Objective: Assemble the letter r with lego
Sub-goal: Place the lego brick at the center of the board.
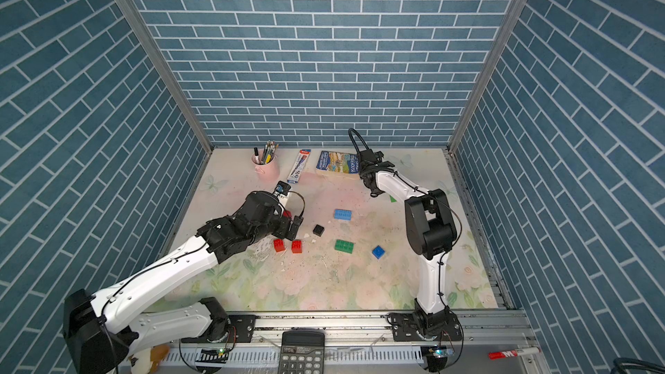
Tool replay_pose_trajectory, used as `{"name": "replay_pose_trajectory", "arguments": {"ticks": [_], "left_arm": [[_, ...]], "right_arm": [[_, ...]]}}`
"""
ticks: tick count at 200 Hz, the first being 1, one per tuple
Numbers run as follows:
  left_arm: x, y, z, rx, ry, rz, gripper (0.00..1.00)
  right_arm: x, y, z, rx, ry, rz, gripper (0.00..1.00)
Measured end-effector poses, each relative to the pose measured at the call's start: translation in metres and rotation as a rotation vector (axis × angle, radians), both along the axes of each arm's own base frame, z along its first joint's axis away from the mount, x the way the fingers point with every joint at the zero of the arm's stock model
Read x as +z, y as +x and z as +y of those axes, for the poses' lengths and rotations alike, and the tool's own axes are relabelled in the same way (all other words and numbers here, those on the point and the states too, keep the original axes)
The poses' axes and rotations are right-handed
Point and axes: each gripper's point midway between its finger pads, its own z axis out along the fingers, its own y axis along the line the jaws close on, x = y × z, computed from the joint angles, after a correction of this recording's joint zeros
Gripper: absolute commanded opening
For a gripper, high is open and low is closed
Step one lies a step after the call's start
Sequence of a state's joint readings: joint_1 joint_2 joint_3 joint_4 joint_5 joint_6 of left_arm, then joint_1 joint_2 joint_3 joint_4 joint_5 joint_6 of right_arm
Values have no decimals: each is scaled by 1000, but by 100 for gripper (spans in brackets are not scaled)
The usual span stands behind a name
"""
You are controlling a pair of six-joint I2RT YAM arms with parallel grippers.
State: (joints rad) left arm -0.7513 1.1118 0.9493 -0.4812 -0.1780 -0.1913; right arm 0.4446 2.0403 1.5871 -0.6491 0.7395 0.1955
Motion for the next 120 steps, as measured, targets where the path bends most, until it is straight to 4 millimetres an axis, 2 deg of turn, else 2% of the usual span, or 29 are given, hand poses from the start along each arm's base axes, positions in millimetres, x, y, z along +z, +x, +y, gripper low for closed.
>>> {"name": "replay_pose_trajectory", "arguments": {"ticks": [43,84,120], "left_arm": [[11,-4,5,8,-20,-24,100],[11,-4,6,7,-18,-21,100],[10,-5,5,5,-19,-20,100]], "right_arm": [[-7,7,-8,-16,-117,34,21],[-18,12,-12,-29,-197,69,21],[-32,7,-17,-30,-247,123,21]]}}
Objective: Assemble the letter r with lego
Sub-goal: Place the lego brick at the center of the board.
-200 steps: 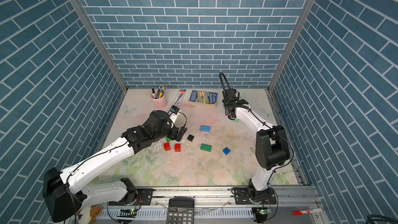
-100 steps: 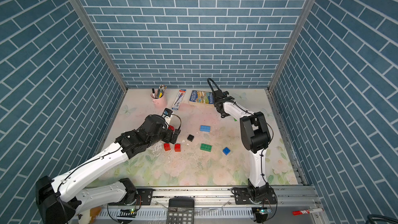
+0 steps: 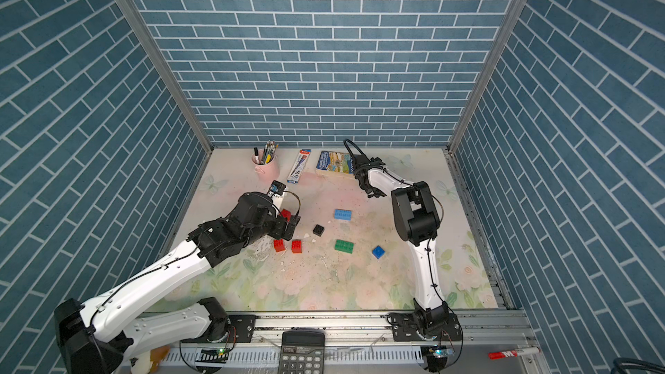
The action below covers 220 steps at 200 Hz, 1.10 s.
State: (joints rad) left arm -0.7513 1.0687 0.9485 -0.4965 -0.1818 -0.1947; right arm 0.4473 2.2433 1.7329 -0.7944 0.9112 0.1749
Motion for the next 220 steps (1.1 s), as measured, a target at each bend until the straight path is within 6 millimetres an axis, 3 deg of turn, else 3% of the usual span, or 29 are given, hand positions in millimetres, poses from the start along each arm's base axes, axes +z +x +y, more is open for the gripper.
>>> {"name": "replay_pose_trajectory", "arguments": {"ticks": [133,168,220], "left_arm": [[-6,-2,1,-3,8,12,100],[-7,-2,-1,-9,3,12,100],[-9,-2,-2,-13,0,12,99]], "right_arm": [[-18,3,-4,-6,-68,45,25],[-18,4,-3,-6,-69,47,32],[-22,3,-4,-7,-78,57,54]]}}
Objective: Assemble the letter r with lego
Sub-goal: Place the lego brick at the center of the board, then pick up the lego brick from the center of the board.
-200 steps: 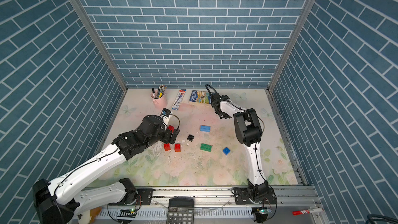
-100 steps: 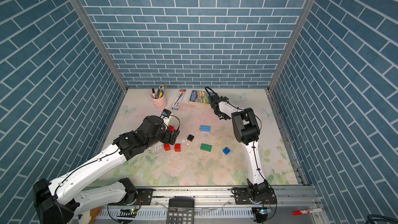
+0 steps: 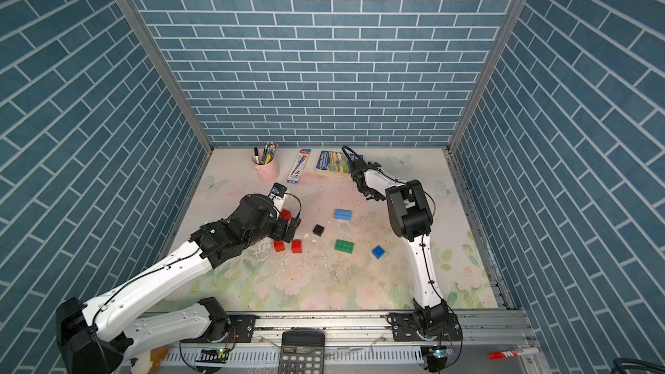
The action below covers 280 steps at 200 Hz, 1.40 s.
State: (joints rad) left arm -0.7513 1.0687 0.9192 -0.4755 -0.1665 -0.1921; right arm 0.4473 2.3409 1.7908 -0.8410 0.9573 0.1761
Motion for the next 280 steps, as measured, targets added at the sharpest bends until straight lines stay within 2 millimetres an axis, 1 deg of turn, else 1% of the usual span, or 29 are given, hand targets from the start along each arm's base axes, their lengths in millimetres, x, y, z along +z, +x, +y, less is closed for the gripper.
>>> {"name": "replay_pose_trajectory", "arguments": {"ticks": [28,69,115,132,148,162,175,189,218,232,247,267,280], "left_arm": [[1,0,-1,-4,-5,-4,100],[1,1,-2,-6,-8,-5,100],[1,0,-2,-6,-8,-5,100],[1,0,-2,-7,-6,-5,100],[1,0,-2,-7,-5,-5,99],[1,0,-2,-8,-5,-5,99],[1,0,-2,-8,-4,-3,99],[0,1,-3,-10,0,1,100],[-4,2,-13,-24,14,23,100],[-11,4,-23,-37,29,47,99],[-21,5,-37,-56,50,76,100],[-35,7,-59,-87,80,116,100],[-46,7,-68,-98,92,142,99]], "right_arm": [[1,0,0,1,-3,3,59],[8,6,6,10,16,-15,66],[13,12,29,40,104,-22,67],[9,12,36,43,155,-12,67],[3,6,42,46,215,9,67],[3,-4,45,44,280,27,66],[13,-18,44,36,360,26,66],[34,-32,42,30,452,-4,66],[92,-63,43,39,662,-115,66],[108,-79,46,48,747,-152,67],[109,-100,47,49,816,-150,68],[93,-134,46,32,883,-95,68],[82,-154,45,16,919,-60,68]]}}
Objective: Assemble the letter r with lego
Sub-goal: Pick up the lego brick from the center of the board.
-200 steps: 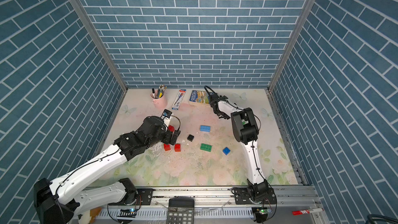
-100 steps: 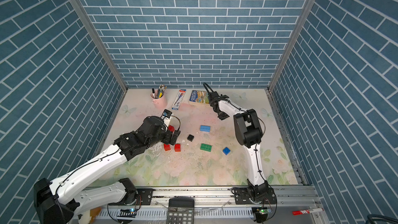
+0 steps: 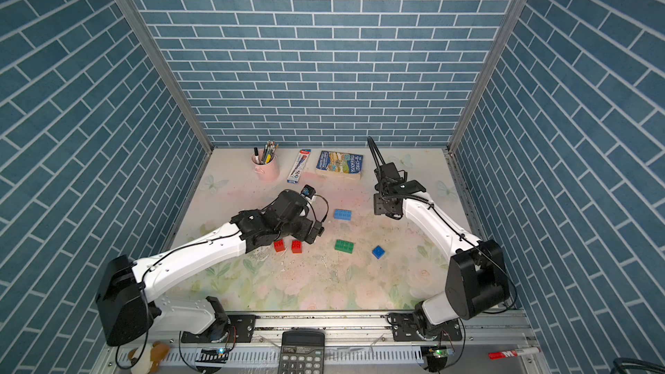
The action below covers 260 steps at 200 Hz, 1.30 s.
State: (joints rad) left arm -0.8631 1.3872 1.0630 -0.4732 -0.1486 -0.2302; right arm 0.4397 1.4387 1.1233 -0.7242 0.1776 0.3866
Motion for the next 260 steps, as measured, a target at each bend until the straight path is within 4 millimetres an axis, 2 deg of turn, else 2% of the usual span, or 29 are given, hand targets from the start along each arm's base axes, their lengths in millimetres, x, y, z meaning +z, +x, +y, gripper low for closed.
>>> {"name": "replay_pose_trajectory", "arguments": {"ticks": [30,60,101,131,158,195,212,239,260], "left_arm": [[-15,-2,-5,-2,17,40,99],[-18,-2,1,29,31,48,100],[-39,-11,21,88,78,86,99],[-57,-15,47,161,107,127,100],[-59,-17,76,255,87,151,98],[-60,-25,87,331,58,177,96],[-66,-31,97,371,64,192,92],[-76,-36,113,444,53,226,80],[-84,-35,119,483,41,254,76]], "right_arm": [[-7,-32,-1,2,68,25,67],[-6,-41,4,2,127,23,67],[-9,-37,22,23,187,31,67],[-16,-30,34,43,205,60,67],[-10,-21,44,52,229,54,67],[-4,-12,53,62,246,41,67],[-5,-9,55,65,247,44,67],[-9,-8,56,65,242,53,67],[-10,-8,56,65,242,51,68]]}}
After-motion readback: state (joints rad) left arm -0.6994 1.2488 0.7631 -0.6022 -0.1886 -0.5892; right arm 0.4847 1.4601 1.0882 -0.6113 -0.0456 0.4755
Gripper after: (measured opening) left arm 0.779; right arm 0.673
